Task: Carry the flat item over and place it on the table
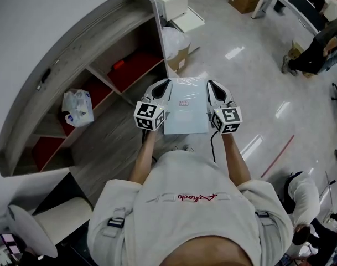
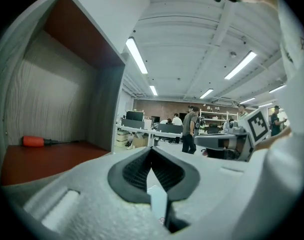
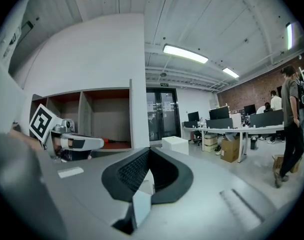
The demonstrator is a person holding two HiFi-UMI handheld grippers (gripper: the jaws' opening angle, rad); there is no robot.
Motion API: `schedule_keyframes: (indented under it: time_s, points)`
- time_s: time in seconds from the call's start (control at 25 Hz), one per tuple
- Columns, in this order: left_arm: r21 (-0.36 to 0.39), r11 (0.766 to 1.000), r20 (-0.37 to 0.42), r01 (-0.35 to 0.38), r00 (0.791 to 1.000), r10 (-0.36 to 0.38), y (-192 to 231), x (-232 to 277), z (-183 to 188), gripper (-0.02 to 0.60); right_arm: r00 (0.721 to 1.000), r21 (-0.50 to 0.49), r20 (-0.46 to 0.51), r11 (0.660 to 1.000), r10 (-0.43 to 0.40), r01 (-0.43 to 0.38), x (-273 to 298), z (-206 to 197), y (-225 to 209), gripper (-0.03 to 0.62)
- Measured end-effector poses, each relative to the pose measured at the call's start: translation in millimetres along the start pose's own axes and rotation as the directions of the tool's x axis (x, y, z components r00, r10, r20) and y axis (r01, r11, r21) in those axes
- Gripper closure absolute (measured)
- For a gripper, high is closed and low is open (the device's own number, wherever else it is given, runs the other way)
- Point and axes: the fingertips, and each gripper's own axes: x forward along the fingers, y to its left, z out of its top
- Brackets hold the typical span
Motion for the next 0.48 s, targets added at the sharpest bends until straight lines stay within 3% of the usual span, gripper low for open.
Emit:
schedule_keyframes:
  time_s: [0.48]
  points:
    - [0.044,0.999,0.070,0.014,0.997,-0.017,4.4,6.8,39.4,0.581,0.997,-0.012,0.079,1.000,-0.019,0.020,5.4,36.4,-1.5,0.588]
